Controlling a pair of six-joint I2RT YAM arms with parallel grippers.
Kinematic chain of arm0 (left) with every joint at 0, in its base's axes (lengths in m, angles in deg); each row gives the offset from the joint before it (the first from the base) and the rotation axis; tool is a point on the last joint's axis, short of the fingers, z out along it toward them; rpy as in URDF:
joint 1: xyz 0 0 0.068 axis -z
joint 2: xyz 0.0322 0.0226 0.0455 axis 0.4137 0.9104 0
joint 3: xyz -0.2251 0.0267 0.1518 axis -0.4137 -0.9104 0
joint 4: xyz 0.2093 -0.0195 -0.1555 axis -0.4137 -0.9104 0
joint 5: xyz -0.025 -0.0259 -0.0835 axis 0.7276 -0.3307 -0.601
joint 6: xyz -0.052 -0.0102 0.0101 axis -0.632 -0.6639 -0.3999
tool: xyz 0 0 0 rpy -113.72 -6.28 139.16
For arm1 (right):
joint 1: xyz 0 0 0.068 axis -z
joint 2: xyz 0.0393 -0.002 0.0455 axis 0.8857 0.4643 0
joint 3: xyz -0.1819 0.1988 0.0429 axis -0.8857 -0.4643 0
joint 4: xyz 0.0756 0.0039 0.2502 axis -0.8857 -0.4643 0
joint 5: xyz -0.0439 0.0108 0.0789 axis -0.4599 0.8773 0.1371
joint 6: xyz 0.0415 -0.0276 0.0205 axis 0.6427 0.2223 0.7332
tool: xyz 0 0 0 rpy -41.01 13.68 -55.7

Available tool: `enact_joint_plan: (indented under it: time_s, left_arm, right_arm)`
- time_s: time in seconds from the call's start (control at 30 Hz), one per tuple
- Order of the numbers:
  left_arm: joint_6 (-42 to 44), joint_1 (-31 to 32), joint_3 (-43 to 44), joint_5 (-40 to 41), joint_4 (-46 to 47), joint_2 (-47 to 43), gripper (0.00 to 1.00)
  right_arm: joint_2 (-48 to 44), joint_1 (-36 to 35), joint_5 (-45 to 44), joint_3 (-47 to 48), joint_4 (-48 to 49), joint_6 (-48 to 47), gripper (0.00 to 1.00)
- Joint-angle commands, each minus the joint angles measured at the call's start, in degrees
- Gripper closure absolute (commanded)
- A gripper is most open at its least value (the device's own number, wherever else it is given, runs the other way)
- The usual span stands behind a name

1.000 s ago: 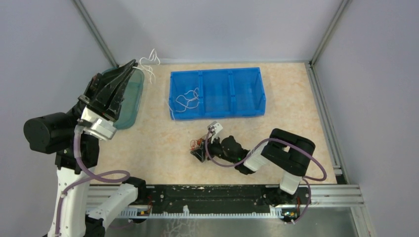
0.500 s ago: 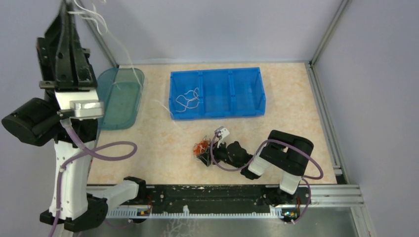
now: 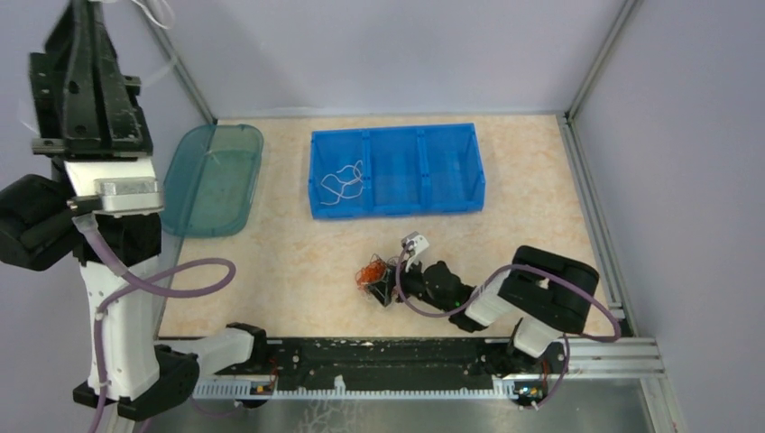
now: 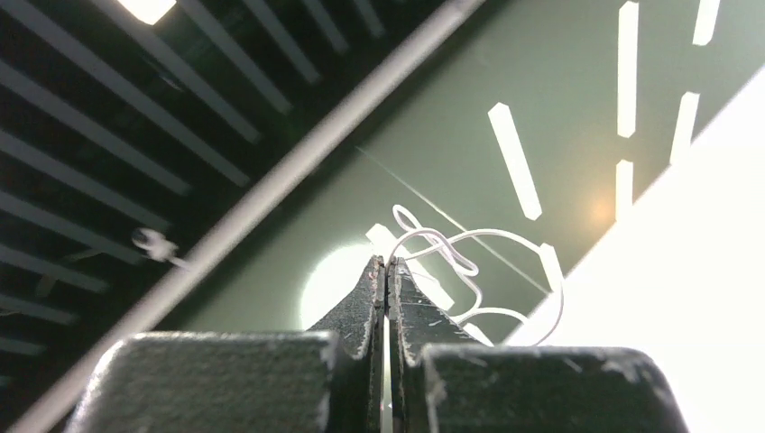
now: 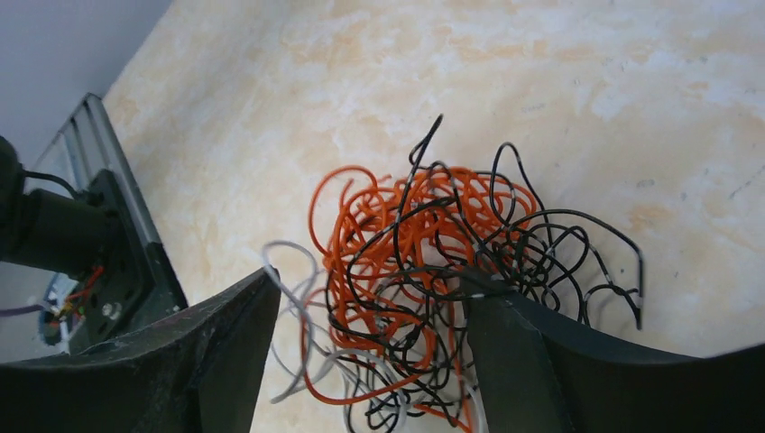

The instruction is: Untangle the cables

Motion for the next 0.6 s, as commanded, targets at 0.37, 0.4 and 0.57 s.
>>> enact_joint_plan:
  time_s: [0.37,0.4,0.57]
  left_arm:
    - [-10.9,0.2,-32.2,-2.0,-15.1,-10.7,1.0]
    - [-10.9,0.2,-33.1,-2.1,-15.1,-10.4,1.0]
    - [-12.2,0.5,-35.1,-1.3,-15.2,-8.5,1.0]
  right_arm:
    - [-26.6,-0.4,-2.2,3.3,-16.6,-1.3,0.22]
    - [-27.8,-0.4,-2.8,3.4,-17.7,-1.4,0.21]
    - [-32.0,-0.3,-5.8,3.0,-20.4,-2.1,0.22]
